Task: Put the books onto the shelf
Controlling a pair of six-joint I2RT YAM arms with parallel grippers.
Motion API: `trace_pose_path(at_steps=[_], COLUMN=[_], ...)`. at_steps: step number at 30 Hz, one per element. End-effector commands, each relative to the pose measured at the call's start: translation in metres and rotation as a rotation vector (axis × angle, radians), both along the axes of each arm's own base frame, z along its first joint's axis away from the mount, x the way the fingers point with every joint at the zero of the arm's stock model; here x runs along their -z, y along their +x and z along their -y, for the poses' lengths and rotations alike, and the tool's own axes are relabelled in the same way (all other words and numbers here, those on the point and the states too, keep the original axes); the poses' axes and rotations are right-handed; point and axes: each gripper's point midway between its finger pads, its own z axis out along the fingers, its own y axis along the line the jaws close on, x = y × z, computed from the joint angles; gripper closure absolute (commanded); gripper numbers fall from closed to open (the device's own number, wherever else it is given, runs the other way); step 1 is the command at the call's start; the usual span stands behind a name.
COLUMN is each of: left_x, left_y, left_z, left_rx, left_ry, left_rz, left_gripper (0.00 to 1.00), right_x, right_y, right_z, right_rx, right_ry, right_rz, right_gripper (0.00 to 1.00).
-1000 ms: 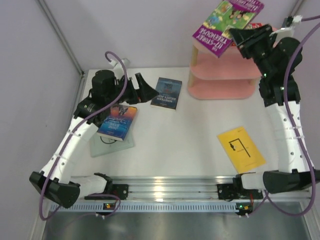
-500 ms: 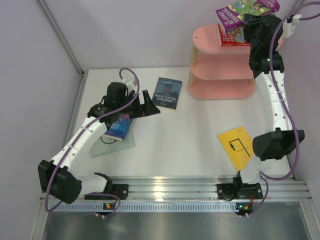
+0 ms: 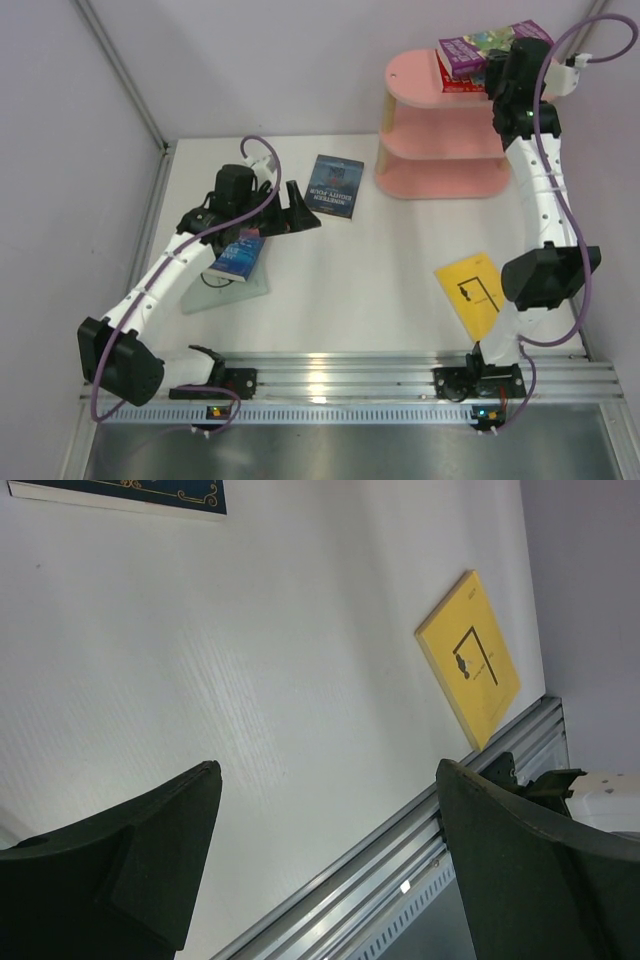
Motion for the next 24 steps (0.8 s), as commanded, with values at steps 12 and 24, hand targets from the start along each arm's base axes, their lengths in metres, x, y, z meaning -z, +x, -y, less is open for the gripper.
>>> trace_pose_path(at_steps=[12, 24], left_x=[0.0, 0.002], left_y=[0.003, -0.003], left_z=[0.0, -0.001], left_rx=[-0.001, 0.0], left_ry=[-0.004, -0.016], left_rz=[0.048, 0.047], left_gripper=[0.07, 0.08], right_x=[-0.051, -0.029], right_y=[-0.02, -0.024], right_z=[0.003, -0.003], right_rx=[-0.048, -0.115], right_ry=[-0.091, -0.124], right_rz=[0.027, -0.049], right_gripper=[0.53, 0.5])
